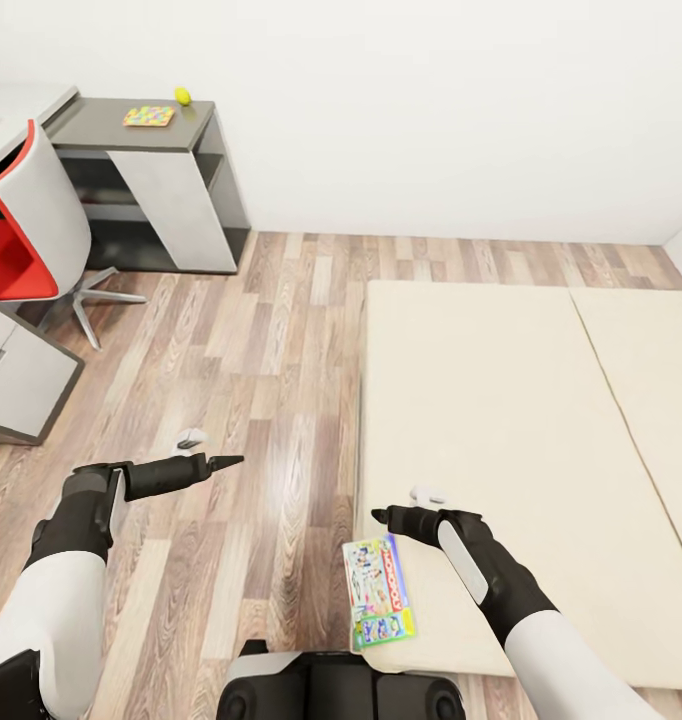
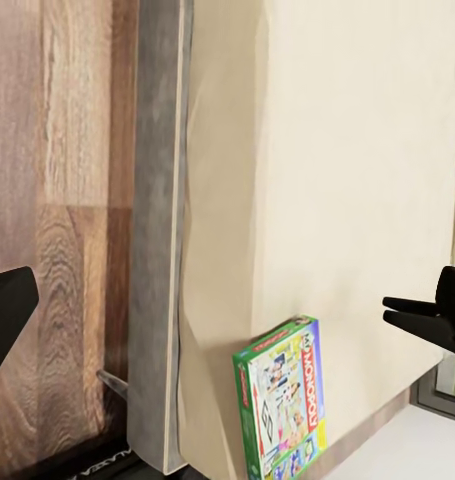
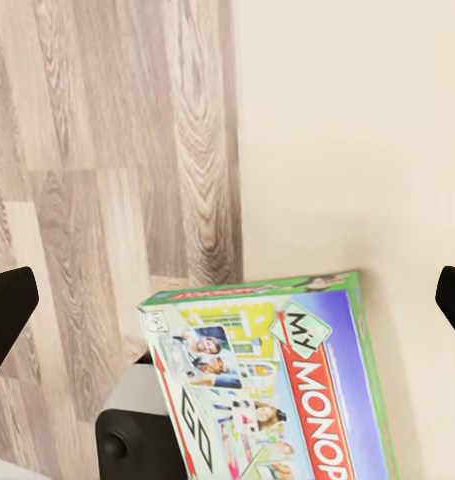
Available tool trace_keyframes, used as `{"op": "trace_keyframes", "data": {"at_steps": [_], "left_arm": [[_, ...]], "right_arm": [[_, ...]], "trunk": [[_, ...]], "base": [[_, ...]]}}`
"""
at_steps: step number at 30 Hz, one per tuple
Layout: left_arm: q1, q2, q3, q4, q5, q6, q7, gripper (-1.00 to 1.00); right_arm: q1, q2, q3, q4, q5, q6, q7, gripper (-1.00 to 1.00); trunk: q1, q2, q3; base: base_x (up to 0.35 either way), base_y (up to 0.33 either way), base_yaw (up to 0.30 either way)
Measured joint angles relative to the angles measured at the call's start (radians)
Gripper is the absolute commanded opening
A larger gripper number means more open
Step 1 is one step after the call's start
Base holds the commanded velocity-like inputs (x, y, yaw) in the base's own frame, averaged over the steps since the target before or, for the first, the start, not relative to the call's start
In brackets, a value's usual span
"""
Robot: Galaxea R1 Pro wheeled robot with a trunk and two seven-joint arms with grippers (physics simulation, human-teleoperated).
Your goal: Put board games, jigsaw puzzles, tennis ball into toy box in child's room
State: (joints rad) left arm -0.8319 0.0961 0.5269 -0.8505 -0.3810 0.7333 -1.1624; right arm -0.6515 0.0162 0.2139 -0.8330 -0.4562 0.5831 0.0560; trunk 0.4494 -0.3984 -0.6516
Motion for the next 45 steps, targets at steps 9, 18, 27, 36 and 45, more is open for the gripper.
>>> {"op": "trace_keyframes", "data": {"at_steps": [9,18,27,36,45], "left_arm": [[0.000,0.000,0.000,0.000,0.000,0.000,0.000,1.00],[0.000,0.001,0.000,0.000,0.001,0.000,-0.002,1.00],[0.000,0.001,0.001,0.000,0.001,0.000,-0.003,1.00],[0.000,0.001,0.000,0.000,0.001,0.000,-0.003,1.00],[0.000,0.001,0.000,0.000,0.001,0.000,-0.004,1.00]], "right_arm": [[0.000,-0.001,-0.001,0.001,-0.001,0.000,0.000,1.00],[0.000,-0.001,-0.001,0.001,-0.002,0.000,0.000,1.00],[0.000,-0.001,0.000,0.001,-0.001,0.000,0.000,1.00],[0.000,0.001,0.000,0.001,-0.001,0.000,0.000,1.00],[0.000,0.001,0.000,0.001,-0.001,0.000,0.000,1.00]], "trunk": [[0.000,0.000,0.011],[0.000,0.000,0.012],[0.000,0.000,0.012],[0.000,0.000,0.014],[0.000,0.000,0.027]], "base": [[0.000,0.000,0.014],[0.000,0.000,-0.004],[0.000,0.000,-0.068],[0.000,0.000,-0.009],[0.000,0.000,0.000]]}}
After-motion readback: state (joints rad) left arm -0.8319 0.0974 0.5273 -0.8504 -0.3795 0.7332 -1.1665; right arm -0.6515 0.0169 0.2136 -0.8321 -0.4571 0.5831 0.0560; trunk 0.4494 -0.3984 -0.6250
